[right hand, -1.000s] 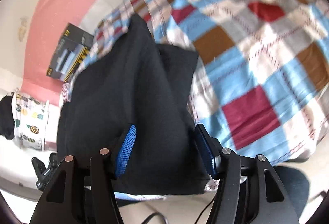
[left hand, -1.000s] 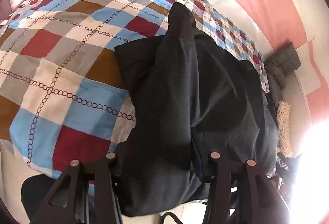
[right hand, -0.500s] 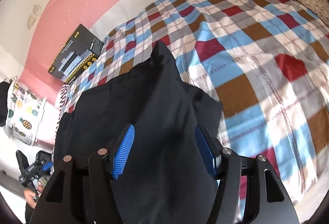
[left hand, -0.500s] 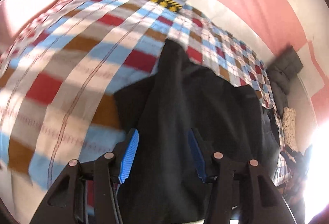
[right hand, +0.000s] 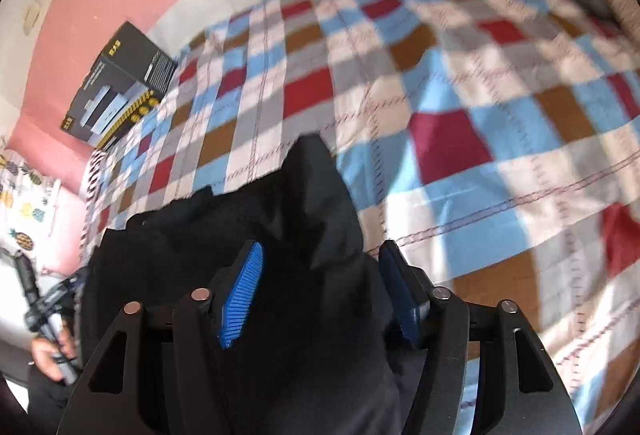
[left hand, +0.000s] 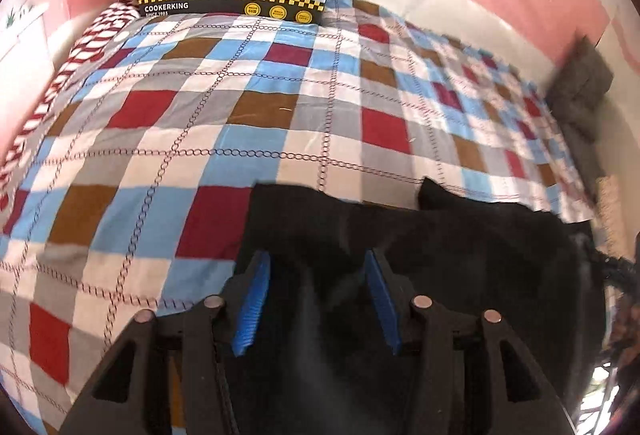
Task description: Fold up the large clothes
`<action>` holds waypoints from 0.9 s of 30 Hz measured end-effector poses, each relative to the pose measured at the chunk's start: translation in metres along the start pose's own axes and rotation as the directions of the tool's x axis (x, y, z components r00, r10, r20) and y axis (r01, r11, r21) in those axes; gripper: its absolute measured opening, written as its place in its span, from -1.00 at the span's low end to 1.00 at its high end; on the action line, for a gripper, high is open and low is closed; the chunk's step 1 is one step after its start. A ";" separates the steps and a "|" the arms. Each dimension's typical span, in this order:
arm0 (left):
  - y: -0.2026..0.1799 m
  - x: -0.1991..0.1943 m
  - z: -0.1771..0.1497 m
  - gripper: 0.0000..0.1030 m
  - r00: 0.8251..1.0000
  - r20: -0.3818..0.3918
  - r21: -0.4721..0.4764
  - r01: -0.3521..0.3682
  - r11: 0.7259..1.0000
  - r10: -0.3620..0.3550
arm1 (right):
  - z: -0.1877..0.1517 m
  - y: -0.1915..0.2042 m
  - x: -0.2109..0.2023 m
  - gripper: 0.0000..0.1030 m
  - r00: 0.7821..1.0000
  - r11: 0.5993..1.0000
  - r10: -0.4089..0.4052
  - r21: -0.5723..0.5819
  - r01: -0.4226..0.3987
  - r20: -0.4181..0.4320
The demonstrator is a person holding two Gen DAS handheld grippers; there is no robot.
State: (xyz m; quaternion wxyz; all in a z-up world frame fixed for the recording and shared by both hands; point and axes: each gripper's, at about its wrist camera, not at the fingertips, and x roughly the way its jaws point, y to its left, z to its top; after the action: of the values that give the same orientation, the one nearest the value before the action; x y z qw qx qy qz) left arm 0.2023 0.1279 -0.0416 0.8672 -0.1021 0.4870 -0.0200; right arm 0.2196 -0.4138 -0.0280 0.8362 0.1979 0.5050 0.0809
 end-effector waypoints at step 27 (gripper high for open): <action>0.029 0.033 0.012 0.37 0.975 -0.120 -0.175 0.166 0.970 -0.188 | 0.006 -0.014 0.009 -0.70 0.999 0.999 -0.002 0.045 0.000 0.053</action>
State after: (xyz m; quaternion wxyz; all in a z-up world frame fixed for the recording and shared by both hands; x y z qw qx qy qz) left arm 0.2283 0.1538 -0.0690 0.8155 -0.2146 0.5336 -0.0642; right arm 0.2285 -0.4252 -0.0386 0.8447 0.2185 0.4843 0.0638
